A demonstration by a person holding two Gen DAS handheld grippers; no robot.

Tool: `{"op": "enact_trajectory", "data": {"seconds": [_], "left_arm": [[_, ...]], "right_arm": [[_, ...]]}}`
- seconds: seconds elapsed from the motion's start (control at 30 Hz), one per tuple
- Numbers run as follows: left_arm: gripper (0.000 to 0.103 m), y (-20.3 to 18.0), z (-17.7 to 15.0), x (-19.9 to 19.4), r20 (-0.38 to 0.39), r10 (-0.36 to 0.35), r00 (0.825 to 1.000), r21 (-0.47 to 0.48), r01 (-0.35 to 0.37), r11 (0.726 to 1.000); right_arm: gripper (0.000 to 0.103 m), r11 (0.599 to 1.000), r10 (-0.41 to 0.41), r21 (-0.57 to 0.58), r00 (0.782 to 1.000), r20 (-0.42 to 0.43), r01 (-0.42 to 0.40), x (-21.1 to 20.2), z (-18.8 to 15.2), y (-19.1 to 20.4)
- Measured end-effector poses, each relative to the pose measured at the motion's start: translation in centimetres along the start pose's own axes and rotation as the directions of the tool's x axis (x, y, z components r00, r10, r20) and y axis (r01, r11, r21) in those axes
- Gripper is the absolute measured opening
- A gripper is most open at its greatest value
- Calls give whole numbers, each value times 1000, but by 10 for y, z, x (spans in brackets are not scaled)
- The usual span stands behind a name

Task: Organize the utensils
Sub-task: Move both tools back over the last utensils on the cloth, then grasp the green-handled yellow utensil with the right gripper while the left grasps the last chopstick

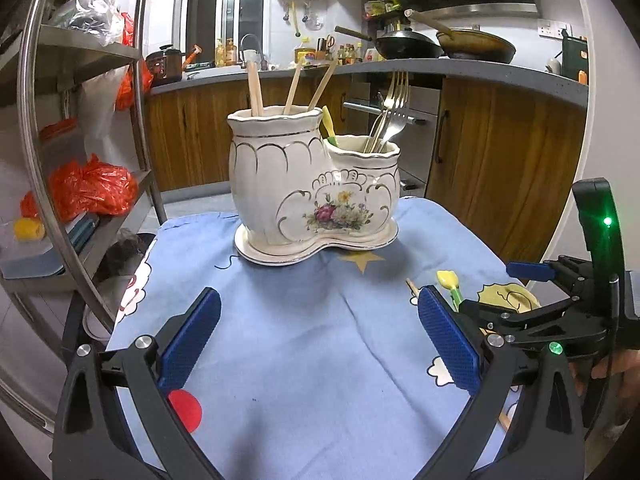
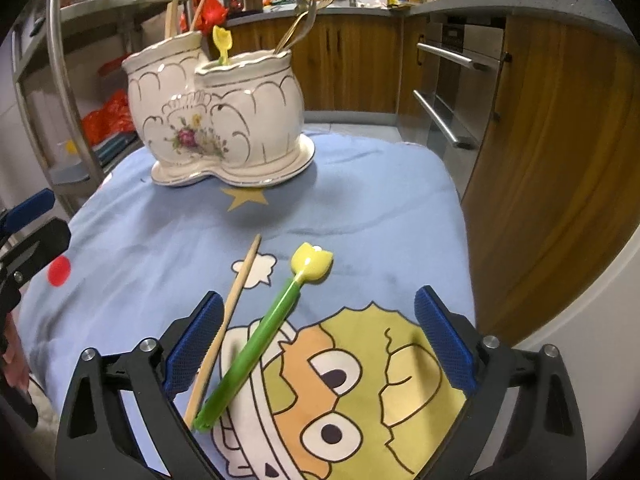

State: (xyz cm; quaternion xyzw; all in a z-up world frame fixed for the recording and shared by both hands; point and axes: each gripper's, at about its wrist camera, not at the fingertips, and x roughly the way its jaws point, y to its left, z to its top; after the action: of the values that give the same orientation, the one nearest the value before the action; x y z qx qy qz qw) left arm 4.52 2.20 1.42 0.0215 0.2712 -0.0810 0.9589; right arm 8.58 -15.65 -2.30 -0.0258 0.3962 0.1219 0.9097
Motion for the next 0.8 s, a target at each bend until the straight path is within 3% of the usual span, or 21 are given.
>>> {"op": "enact_trajectory", "data": {"seconds": [0.13, 0.3, 0.43, 0.53, 0.8], "left_arm": [[97, -1, 1, 2, -7, -5, 1000, 6, 5, 1000], [97, -4, 2, 5, -15, -12, 1000, 9, 12, 1000], [97, -7, 3, 7, -18, -20, 1000, 4, 20, 1000], [97, -10, 3, 9, -25, -30, 999, 5, 30, 1000], [97, -40, 2, 28, -117, -119, 986, 16, 121, 992]], "right_arm": [[57, 1000, 19, -1, 999, -44, -19, 6, -1, 3], [44, 999, 24, -46, 998, -53, -27, 12, -2, 13], [21, 994, 47, -95, 997, -68, -54, 14, 1, 18], [10, 992, 74, -93, 994, -81, -81, 13, 2, 12], [10, 996, 89, 24, 996, -17, -88, -3, 13, -33]]}}
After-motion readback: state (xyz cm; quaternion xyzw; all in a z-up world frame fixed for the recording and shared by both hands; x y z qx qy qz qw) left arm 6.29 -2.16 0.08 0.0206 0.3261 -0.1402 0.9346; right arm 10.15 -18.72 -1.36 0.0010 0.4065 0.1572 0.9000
